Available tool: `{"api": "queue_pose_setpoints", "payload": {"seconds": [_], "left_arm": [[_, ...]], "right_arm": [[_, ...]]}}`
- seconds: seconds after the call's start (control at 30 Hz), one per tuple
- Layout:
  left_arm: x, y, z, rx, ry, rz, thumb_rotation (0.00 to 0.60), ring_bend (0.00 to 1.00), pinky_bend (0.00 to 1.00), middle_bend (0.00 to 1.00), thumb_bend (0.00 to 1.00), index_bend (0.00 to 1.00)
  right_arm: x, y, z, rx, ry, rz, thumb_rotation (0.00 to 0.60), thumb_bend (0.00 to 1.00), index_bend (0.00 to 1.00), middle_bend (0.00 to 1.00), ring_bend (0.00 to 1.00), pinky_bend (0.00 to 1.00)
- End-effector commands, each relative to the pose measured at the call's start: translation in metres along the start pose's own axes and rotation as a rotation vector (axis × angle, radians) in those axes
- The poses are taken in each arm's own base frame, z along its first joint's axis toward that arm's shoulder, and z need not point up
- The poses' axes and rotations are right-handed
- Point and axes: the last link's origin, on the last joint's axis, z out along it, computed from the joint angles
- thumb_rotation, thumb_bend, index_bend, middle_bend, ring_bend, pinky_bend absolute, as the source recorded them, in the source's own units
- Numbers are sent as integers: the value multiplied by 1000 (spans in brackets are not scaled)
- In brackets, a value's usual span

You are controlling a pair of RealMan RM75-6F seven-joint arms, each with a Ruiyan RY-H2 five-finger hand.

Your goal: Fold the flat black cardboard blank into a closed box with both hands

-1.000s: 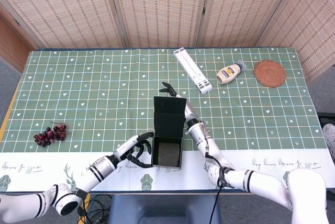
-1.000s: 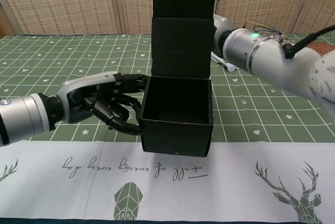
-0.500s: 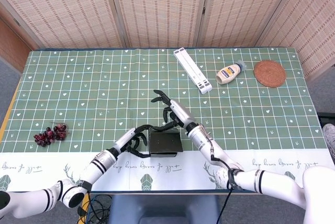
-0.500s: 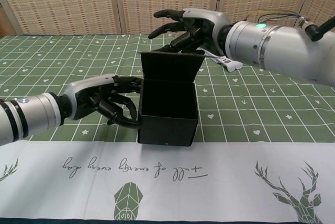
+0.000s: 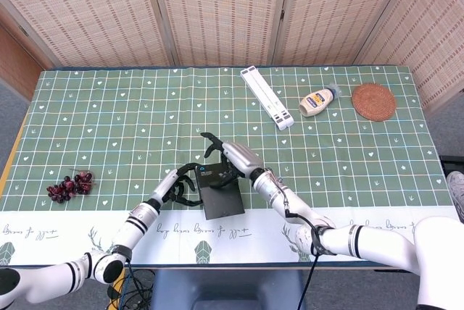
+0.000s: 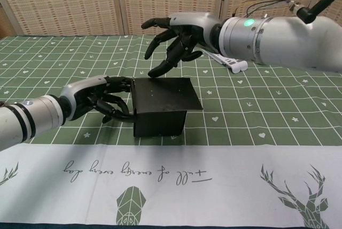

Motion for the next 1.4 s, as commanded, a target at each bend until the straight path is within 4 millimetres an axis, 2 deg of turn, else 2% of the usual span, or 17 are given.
{"api": "queue_pose_setpoints", "payload": {"seconds": [0.03,0.57,0.87,1.1,1.23,1.4], "left_arm": [[-1,-1,0,8,23,-9,600,481,764,357,63,291],[-10,0,2,41,137,-15,600,482,775,356,63,268],[-12,4,-1,48,148,-22,600,480,777,347,63,214],[-11,7,-4,43,94,11,600,424,776,156,63,6],[-10,10,-4,41,71,25,600,377,776,59,63,0],[-8,13,-8,30,40,70,600,321,761,0,63,0]], "right_arm": [[-2,-1,0,5,-1,-80,600,0,0,324,694,1000],[-7,-5,-2,33,-41,-409,600,0,1,303,703,1000],[-17,-2,-3,45,-51,-564,600,0,1,278,703,1000],[-21,2,-3,41,-49,-609,600,0,1,271,703,1000],[-23,3,-5,46,-51,-638,600,0,3,269,703,1000],[-25,8,-8,49,-49,-703,600,0,17,269,703,1000]]}}
